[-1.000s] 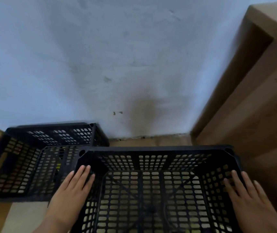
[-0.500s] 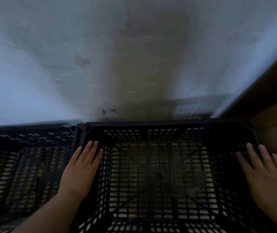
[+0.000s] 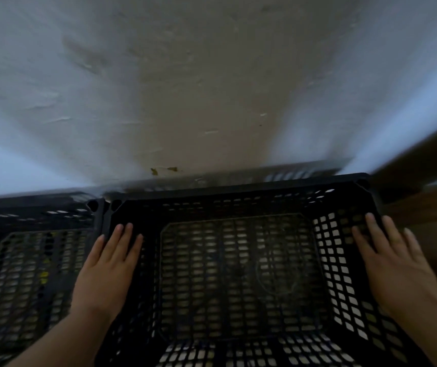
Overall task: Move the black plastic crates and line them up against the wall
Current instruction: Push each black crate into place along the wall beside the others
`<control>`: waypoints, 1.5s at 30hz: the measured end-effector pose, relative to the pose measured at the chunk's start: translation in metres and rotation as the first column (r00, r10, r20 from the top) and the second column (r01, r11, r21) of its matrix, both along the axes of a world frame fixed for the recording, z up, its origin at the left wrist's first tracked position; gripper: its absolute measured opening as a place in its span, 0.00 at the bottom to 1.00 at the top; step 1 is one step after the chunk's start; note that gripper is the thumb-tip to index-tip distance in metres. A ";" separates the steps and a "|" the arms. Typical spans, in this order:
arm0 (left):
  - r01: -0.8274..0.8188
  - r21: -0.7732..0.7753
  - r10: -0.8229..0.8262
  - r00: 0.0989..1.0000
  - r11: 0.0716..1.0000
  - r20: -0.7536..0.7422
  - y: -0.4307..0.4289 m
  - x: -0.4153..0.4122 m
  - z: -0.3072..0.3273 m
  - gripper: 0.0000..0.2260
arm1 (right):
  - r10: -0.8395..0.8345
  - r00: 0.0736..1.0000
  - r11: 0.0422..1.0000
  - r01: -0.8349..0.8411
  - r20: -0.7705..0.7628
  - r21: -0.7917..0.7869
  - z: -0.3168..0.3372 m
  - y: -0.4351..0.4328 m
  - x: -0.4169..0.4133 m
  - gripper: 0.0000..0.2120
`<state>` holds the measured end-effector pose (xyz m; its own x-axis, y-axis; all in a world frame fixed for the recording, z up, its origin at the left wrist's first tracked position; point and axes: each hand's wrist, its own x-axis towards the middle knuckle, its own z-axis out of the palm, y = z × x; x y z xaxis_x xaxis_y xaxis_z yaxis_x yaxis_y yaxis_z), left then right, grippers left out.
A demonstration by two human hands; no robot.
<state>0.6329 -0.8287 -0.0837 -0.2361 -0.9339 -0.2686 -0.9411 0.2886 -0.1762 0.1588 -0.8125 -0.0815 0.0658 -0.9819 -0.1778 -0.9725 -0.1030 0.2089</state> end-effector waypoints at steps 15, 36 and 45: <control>-0.077 0.004 0.077 0.997 0.997 0.031 0.003 -0.007 0.006 0.36 | -0.142 0.966 0.932 0.205 -0.218 0.300 0.035 -0.007 0.027 0.31; 0.086 -0.125 -0.097 0.992 0.988 -0.079 0.114 -0.107 0.214 0.33 | -0.396 0.917 0.901 0.377 0.051 0.213 0.225 0.149 0.059 0.35; 0.464 -0.098 -0.474 0.861 0.880 -0.185 0.195 -0.185 0.247 0.29 | -0.672 0.730 0.733 0.634 0.121 0.246 0.281 0.320 0.026 0.35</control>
